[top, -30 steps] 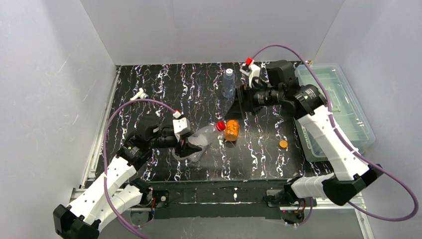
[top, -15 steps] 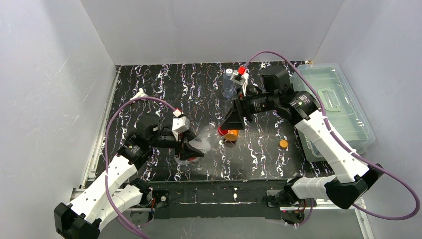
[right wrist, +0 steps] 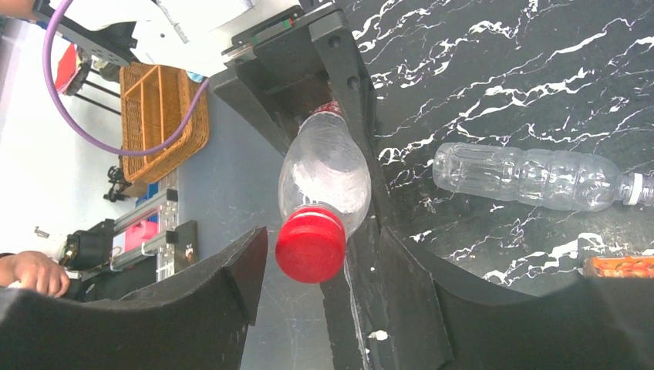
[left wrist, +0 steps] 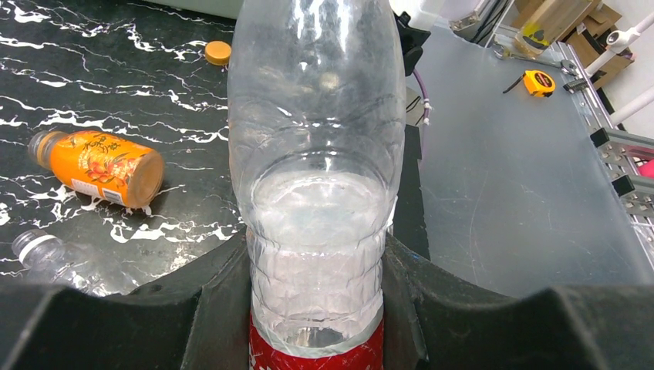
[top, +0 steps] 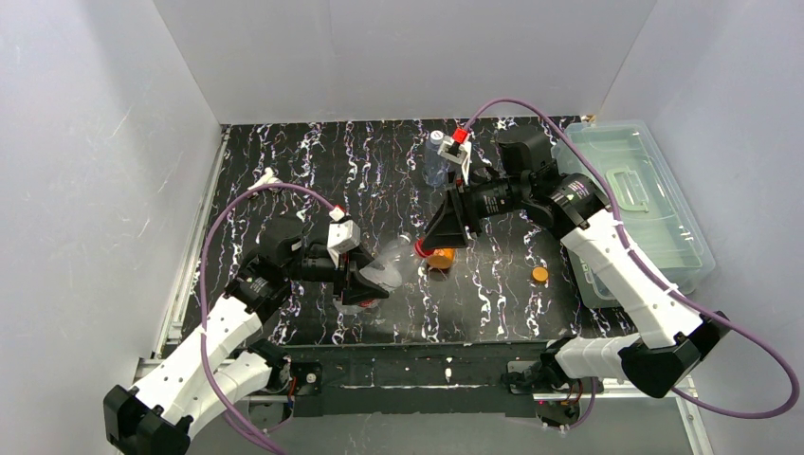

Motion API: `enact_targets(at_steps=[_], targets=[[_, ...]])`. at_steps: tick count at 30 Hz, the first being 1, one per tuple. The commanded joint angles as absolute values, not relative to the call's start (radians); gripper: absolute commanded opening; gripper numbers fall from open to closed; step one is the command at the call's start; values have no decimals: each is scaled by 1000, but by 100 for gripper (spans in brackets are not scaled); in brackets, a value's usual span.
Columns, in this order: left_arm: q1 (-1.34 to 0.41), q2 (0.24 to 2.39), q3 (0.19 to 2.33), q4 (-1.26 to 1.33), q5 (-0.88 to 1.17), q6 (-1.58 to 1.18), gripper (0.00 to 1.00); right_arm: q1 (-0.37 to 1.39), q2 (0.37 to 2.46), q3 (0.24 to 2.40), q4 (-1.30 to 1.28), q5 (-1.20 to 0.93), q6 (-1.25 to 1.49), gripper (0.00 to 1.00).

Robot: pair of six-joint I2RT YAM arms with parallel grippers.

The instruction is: Screw on the bottle caps

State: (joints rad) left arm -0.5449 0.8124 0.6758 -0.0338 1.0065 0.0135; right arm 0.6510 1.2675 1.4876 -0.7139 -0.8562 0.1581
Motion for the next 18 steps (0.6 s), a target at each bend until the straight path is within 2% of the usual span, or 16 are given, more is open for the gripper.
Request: enact_targets(at_steps=[1, 18], targets=[[-538, 815, 663, -11, 1025, 8, 0, 659, 1255, 1489, -670, -900, 158, 63], [-529, 821, 647, 29, 1020, -31, 0, 667, 1262, 1482, -703, -896, 144, 53]])
